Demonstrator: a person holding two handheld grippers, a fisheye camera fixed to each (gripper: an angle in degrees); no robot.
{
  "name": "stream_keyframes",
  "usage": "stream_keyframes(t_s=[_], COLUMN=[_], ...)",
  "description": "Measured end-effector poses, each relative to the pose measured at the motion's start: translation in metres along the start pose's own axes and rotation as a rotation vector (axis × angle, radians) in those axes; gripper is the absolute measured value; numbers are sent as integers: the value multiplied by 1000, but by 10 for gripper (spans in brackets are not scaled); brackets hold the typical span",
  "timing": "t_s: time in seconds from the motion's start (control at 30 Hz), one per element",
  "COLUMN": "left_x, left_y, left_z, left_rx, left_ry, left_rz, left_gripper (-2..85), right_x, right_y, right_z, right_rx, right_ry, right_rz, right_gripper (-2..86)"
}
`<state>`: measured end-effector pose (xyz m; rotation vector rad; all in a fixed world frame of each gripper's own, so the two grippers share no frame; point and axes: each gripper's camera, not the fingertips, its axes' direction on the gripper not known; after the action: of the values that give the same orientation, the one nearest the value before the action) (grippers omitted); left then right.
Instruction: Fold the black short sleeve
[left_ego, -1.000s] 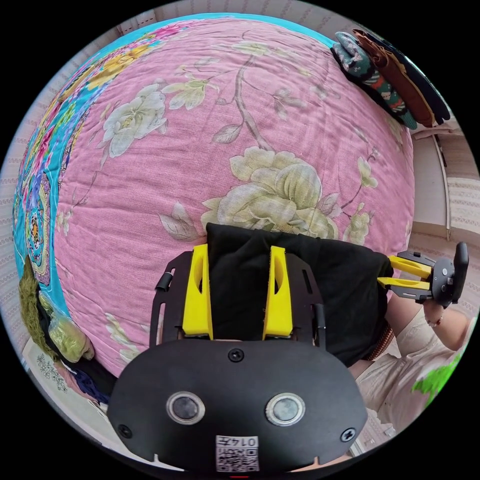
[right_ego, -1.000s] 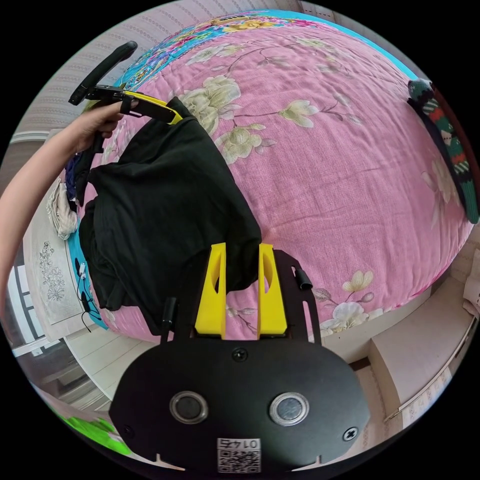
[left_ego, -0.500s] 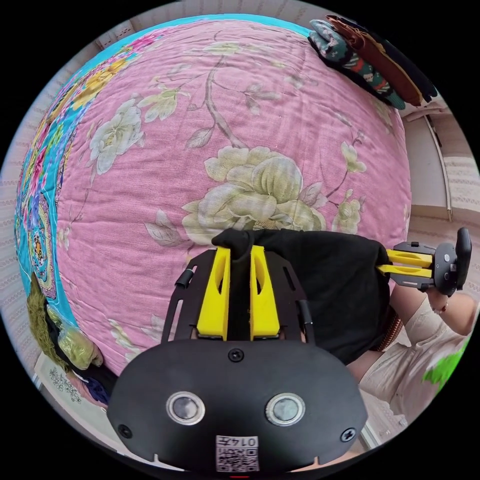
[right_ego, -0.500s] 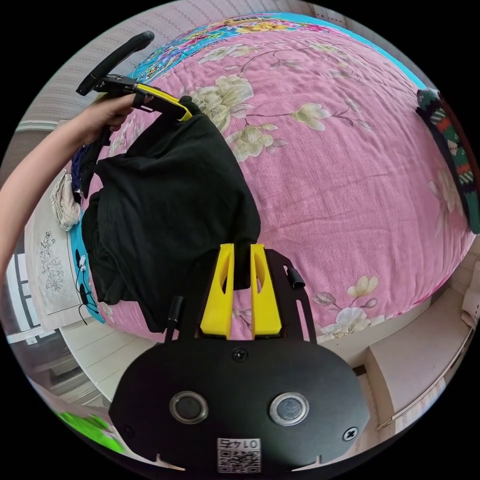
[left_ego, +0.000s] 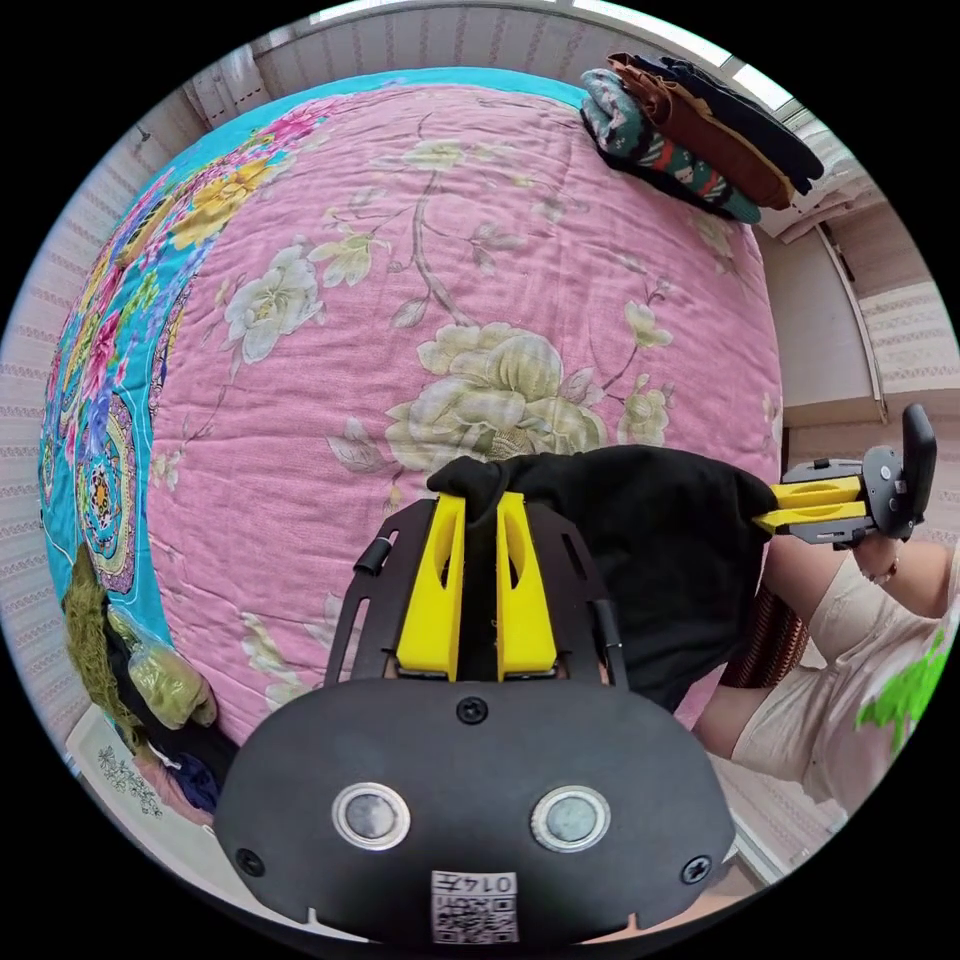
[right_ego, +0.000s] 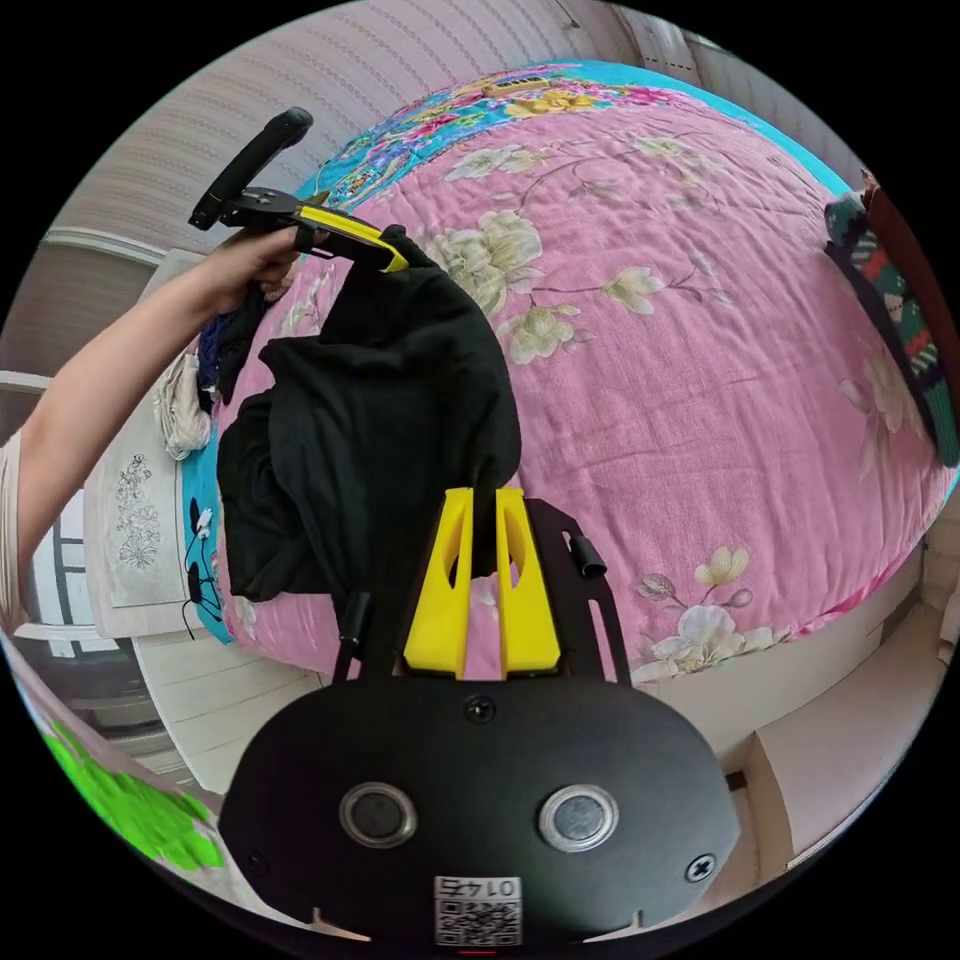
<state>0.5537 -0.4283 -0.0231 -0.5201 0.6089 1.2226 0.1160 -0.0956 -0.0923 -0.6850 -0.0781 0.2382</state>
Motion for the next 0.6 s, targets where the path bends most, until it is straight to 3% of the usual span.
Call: stream_keyframes(t_s=[0.33,0.6], left_x=[4,9], left_y=[196,416], left_z=[-107,-156], left_rx=[173,297], left_ry=[-19,-87], left_rz=[-86,-317], left_gripper=[57,58], right_x=[-130,-321], right_y=[30,49], right_z=[-63,-43], right_rx=[98,-20], right_ry=[-208,-400], right_rz=[-349,-761], right_gripper=[26,28])
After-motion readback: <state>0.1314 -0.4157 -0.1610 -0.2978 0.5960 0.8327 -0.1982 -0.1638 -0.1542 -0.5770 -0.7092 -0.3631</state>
